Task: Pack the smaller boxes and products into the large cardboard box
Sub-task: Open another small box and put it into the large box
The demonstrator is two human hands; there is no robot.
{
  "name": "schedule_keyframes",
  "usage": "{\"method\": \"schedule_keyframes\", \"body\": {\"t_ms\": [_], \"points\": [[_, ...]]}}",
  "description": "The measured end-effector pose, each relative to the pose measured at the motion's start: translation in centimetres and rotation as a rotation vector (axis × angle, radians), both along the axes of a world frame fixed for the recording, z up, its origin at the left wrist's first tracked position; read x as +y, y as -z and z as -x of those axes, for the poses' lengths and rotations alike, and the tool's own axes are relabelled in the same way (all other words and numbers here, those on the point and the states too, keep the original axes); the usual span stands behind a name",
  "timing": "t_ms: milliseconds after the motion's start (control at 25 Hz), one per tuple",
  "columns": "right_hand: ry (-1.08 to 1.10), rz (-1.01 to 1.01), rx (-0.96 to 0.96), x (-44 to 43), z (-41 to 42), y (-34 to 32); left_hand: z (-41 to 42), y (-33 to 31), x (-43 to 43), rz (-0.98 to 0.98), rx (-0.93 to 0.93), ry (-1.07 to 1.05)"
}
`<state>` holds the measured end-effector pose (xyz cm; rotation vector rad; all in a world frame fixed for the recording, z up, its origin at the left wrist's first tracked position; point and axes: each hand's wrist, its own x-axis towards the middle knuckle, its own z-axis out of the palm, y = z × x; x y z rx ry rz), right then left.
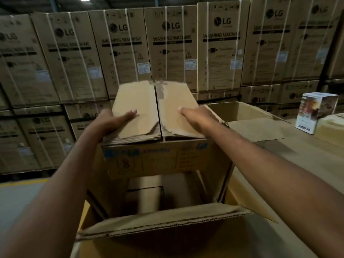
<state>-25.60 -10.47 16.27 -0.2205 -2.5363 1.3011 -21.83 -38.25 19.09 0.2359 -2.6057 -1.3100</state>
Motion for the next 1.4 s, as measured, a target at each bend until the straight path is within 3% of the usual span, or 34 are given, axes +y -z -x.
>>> {"method": "schedule_keyframes", "body": {"t_ms": [280, 440, 560, 640, 760, 920, 1040, 1160, 1280, 1400], "points": [[0.056, -0.101, -0.287, -1.5, 2.8, 10.3, 3.9, 10.4, -1.0, 0.115, -0.435, 0.084], [0.066, -0.207, -0.262, -2.6, 3.2, 13.5, 5.9, 14.5, -2.2, 0.139, -0.609, 0.146], [0.057, -0.233, -0.439, -3.1, 3.4, 15.8, 6.9, 16.5, -3.4, 0.217, -0.685, 0.158], [0.006, -0.202, -0.603, -3.4, 3.7, 18.1, 7.4, 18.5, -3.2, 0.327, -0.696, 0.17], [-0.078, -0.337, -0.771, -3.8, 3.9, 20.5, 7.4, 21.4, -2.4, 0.569, -0.66, 0.24], [-0.182, -0.661, -0.609, -5.0, 3.5, 18.9, 7.2, 20.5, -1.5, 0.639, -0.51, 0.293], [-0.408, -0.769, -0.478, -7.4, 3.2, 17.5, 6.4, 18.7, 2.1, 0.611, -0.362, 0.578], [-0.537, -0.691, -0.532, -9.0, 2.8, 17.5, 5.1, 18.8, 5.3, 0.803, -0.43, 0.851], [-0.518, -0.54, -0.526, -9.1, 2.5, 16.9, 5.2, 18.1, 4.9, 0.921, -0.42, 0.799], [-0.503, -0.207, -0.49, -9.6, 1.9, 15.0, 5.3, 15.4, 2.5, 1.042, -0.437, 0.708]]}}
